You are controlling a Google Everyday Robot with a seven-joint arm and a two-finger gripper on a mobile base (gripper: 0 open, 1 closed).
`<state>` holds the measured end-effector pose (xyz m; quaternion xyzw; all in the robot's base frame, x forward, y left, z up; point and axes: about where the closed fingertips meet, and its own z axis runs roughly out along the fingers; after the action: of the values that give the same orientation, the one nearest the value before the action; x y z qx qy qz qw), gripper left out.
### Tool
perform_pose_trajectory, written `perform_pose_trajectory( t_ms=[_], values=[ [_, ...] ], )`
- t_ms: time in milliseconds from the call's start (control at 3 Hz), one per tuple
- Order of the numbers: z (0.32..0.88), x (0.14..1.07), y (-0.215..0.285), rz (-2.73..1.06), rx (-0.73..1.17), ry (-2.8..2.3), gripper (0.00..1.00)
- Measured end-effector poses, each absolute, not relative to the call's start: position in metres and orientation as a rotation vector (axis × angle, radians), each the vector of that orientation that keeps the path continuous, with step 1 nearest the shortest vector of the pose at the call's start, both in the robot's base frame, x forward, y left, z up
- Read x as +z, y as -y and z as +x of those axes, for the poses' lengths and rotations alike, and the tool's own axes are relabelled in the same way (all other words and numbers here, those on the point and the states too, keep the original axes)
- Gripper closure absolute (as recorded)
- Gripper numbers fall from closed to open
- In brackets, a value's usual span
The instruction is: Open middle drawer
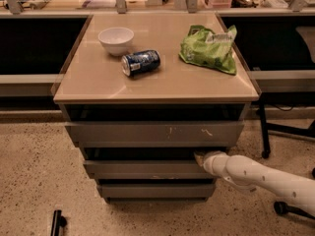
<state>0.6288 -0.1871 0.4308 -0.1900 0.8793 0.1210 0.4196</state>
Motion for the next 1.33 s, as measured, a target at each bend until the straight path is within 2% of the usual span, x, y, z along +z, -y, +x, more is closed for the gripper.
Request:
perform_pose_trajectory(
  t_ms=[667,1333],
  values=[
    [0.608,0.438,0.182,-0.534,0.347,-2.205,1.00],
    [0.529,0.449,0.155,-0.760,0.496,-2.209,1.00]
  ],
)
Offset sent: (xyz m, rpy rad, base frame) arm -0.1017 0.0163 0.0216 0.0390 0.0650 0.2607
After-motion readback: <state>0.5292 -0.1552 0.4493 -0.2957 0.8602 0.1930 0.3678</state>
